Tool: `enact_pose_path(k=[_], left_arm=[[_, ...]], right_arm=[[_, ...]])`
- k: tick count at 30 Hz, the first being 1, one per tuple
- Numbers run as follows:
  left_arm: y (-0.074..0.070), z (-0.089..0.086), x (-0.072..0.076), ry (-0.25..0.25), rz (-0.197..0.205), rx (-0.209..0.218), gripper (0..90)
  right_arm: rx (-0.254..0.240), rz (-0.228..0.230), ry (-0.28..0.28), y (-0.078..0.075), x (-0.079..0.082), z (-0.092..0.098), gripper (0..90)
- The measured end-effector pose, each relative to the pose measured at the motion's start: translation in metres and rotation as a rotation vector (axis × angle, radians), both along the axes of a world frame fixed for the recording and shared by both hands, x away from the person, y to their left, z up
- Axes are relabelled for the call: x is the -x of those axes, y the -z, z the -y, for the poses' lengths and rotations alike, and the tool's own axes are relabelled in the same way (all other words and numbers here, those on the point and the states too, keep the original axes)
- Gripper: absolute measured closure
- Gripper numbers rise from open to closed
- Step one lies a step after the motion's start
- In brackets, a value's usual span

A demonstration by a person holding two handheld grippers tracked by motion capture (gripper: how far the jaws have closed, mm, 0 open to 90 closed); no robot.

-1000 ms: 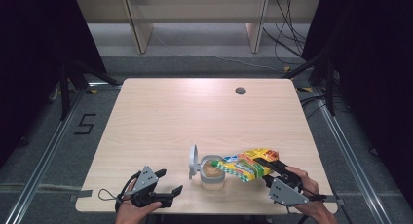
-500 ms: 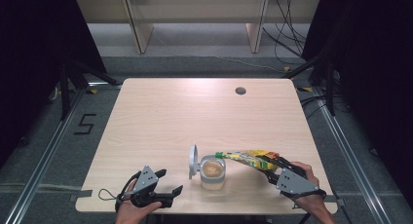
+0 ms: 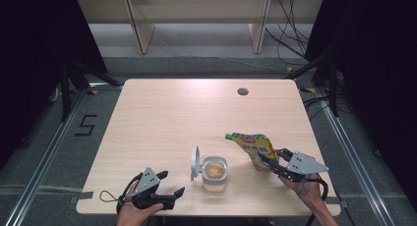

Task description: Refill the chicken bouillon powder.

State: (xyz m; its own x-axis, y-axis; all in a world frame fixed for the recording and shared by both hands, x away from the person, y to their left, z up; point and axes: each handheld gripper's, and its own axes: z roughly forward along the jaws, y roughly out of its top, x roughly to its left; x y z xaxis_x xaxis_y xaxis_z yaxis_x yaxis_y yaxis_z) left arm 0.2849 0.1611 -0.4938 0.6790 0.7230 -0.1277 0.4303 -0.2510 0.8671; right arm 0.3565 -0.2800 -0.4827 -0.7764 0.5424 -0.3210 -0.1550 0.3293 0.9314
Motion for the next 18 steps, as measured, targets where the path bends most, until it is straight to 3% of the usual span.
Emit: enact_pose_path(k=[3, 6, 13, 14, 16, 18], left_arm=[[0.000, -0.001, 0.000, -0.001, 0.000, 0.000, 18.0], [0.000, -0.001, 0.000, 0.000, 0.001, 0.000, 18.0], [0.000, -0.001, 0.000, 0.000, 0.003, 0.008, 18.0], [0.000, -0.001, 0.000, 0.000, 0.003, 0.008, 18.0], [0.000, -0.001, 0.000, -0.005, 0.006, 0.015, 18.0], [0.000, -0.001, 0.000, -0.006, 0.005, 0.016, 18.0]], right_arm=[[-0.052, -0.047, 0.028, 0.006, -0.008, -0.001, 72.6], [-0.074, -0.047, 0.043, 0.009, -0.014, 0.001, 72.6], [-0.071, -0.076, 0.055, 0.013, -0.013, 0.005, 72.6], [-0.078, -0.067, 0.078, 0.013, -0.011, 0.004, 72.6], [-0.055, -0.084, 0.073, 0.012, -0.008, 0.005, 72.6], [-0.040, -0.063, 0.078, 0.012, -0.008, 0.006, 72.6]])
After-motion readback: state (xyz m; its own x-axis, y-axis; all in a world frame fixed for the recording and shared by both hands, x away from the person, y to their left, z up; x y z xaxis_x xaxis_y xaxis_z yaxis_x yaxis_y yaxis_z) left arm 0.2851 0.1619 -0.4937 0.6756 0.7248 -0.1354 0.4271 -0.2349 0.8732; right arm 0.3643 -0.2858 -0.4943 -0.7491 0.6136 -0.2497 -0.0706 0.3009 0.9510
